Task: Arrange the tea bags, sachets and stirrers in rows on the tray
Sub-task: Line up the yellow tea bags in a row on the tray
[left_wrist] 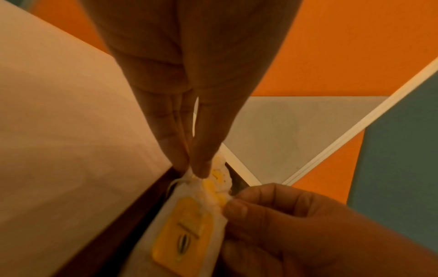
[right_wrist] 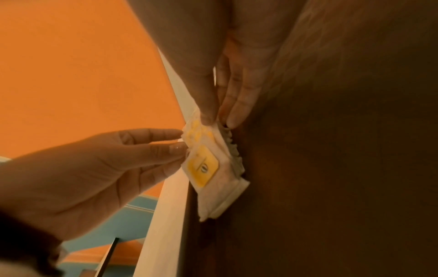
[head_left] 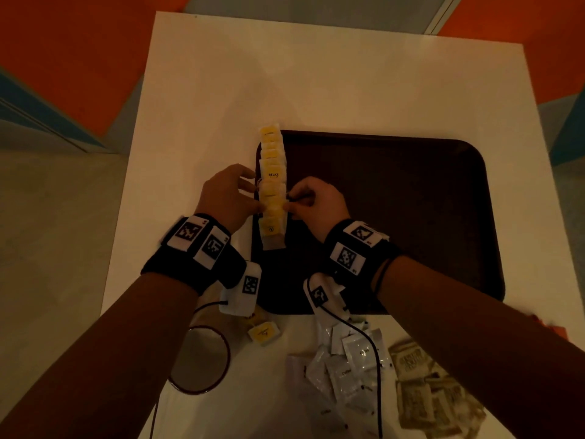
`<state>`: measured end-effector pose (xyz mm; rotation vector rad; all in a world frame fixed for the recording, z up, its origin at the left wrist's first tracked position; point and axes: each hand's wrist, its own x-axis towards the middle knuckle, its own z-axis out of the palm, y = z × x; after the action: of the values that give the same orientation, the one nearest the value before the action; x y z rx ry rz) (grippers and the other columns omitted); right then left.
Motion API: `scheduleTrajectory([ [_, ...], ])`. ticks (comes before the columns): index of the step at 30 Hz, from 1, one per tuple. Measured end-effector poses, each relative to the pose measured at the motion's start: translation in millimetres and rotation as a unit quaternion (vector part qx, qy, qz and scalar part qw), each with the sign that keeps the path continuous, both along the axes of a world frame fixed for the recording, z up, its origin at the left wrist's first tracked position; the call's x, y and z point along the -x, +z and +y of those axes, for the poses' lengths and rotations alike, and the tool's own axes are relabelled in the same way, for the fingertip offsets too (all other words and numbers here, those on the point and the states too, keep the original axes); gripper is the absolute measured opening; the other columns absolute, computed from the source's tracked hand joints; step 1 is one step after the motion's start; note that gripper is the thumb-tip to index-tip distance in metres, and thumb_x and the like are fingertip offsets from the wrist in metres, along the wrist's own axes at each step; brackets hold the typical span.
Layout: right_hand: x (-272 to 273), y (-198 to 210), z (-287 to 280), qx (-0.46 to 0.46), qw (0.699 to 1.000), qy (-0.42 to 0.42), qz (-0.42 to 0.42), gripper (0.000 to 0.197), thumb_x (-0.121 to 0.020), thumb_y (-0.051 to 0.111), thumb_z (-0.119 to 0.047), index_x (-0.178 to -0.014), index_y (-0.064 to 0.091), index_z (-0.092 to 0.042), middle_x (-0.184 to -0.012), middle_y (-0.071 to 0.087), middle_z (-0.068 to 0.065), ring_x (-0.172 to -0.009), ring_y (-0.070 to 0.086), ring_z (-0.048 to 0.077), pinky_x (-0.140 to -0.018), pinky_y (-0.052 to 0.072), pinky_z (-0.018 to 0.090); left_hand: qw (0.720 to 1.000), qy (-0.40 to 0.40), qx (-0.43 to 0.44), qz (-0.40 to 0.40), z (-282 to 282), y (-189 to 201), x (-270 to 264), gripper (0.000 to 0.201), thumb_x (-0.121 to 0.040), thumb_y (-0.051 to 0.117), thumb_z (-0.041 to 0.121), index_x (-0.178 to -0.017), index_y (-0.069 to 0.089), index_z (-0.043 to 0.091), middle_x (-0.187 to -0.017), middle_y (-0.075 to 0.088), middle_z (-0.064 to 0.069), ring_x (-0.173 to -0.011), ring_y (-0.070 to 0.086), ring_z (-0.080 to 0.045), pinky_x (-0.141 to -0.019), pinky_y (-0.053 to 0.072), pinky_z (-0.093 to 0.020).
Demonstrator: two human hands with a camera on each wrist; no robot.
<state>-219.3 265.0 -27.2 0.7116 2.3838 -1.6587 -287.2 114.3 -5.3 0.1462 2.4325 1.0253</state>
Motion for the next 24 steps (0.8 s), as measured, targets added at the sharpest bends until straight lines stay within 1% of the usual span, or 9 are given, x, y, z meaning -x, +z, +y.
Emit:
scheduleTrajectory([
  [2,1.5,-1.9,0.8,0.0,1.0,0.013,0.001,0.017,-0.076,0.071,-0.006,-0.073,0.061,-0.019,-0.099,0.065,0.007,-0.088,0.063,0.024,-0.084,0.055,0.044,1.0,0.016,-0.022,-0.006,1.7,-0.7,2.1,0.047,-0.066,0.079,0.007,-0.107,0.057,0.014,-0.094,0.065,-0.004,-0.082,0.064,-0.021,-0.075,0.053,-0.032],
  [4,2.7,-2.9,1.0,-0.002,1.0,0.021,0.004,0.011,-0.077,0.069,-0.005,-0.083,0.067,-0.013,-0.105,0.066,0.008,-0.093,0.063,0.023,-0.088,0.053,0.043,0.999,0.024,-0.041,-0.01,3.9,-0.7,4.0,0.043,-0.069,0.076,0.004,-0.106,0.056,0.013,-0.093,0.065,-0.004,-0.077,0.063,-0.019,-0.067,0.051,-0.025],
  [7,3.7,-4.5,2.7,-0.005,0.999,0.027,0.023,0.017,-0.079,0.067,-0.004,-0.096,0.068,-0.007,-0.109,0.066,0.008,-0.097,0.062,0.018,-0.094,0.05,0.035,0.998,0.029,-0.064,-0.001,6.7,-0.9,4.9,0.041,-0.07,0.073,0.0,-0.105,0.056,0.011,-0.092,0.064,-0.004,-0.074,0.062,-0.017,-0.063,0.049,-0.018],
  [9,3.4,-4.7,3.5,0.002,0.999,0.025,0.024,0.017,-0.08,0.067,-0.005,-0.096,0.068,-0.007,-0.11,0.066,0.008,-0.098,0.062,0.018,-0.094,0.05,0.034,0.996,0.036,-0.08,0.001,7.8,-0.9,3.8,0.04,-0.07,0.073,-0.002,-0.104,0.057,0.01,-0.092,0.063,-0.005,-0.074,0.062,-0.018,-0.063,0.05,-0.018],
  [15,1.2,-4.1,5.4,0.015,0.999,0.049,0.0,0.013,-0.082,0.065,-0.006,-0.094,0.067,-0.011,-0.111,0.066,0.007,-0.099,0.061,0.018,-0.093,0.05,0.035,0.997,0.02,-0.066,0.02,9.1,-4.1,0.2,0.036,-0.072,0.071,-0.001,-0.103,0.058,0.01,-0.088,0.059,0.0,-0.068,0.058,-0.005,-0.054,0.046,-0.004],
  [17,0.1,-2.0,5.4,0.023,0.998,0.059,0.021,0.018,-0.083,0.061,0.001,-0.098,0.067,-0.006,-0.116,0.063,0.008,-0.104,0.06,0.02,-0.096,0.048,0.032,0.998,0.021,-0.061,0.028,10.2,-3.4,-0.5,0.034,-0.072,0.071,-0.001,-0.102,0.058,0.01,-0.086,0.059,0.0,-0.067,0.057,-0.007,-0.061,0.05,-0.008],
  [20,-1.7,-1.7,6.9,0.02,0.998,0.057,0.024,0.023,-0.083,0.057,0.006,-0.101,0.067,-0.003,-0.119,0.061,0.009,-0.102,0.059,0.017,-0.095,0.047,0.028,0.998,0.011,-0.032,0.049,11.8,0.4,-0.9,0.033,-0.073,0.071,0.002,-0.102,0.059,0.011,-0.084,0.058,-0.001,-0.074,0.058,-0.017,-0.074,0.052,-0.029],
  [22,-3.6,-3.1,8.3,0.0,1.0,0.026,-0.003,0.018,-0.083,0.06,-0.001,-0.097,0.066,-0.01,-0.109,0.063,0.006,-0.093,0.061,0.016,-0.089,0.052,0.031,0.998,-0.004,-0.009,0.054,10.4,3.5,0.6,0.035,-0.071,0.072,0.004,-0.103,0.059,0.012,-0.086,0.058,-0.002,-0.076,0.058,-0.019,-0.076,0.051,-0.032],
  [24,-6.2,-2.6,8.6,0.009,0.999,0.002,-0.041,0.008,-0.084,0.062,-0.01,-0.087,0.062,-0.017,-0.091,0.062,0.0,-0.085,0.064,0.021,-0.08,0.057,0.036,0.998,-0.017,0.018,0.055,6.6,8.5,2.5,0.035,-0.072,0.074,0.008,-0.103,0.059,0.013,-0.09,0.059,-0.003,-0.077,0.058,-0.019,-0.076,0.05,-0.032],
])
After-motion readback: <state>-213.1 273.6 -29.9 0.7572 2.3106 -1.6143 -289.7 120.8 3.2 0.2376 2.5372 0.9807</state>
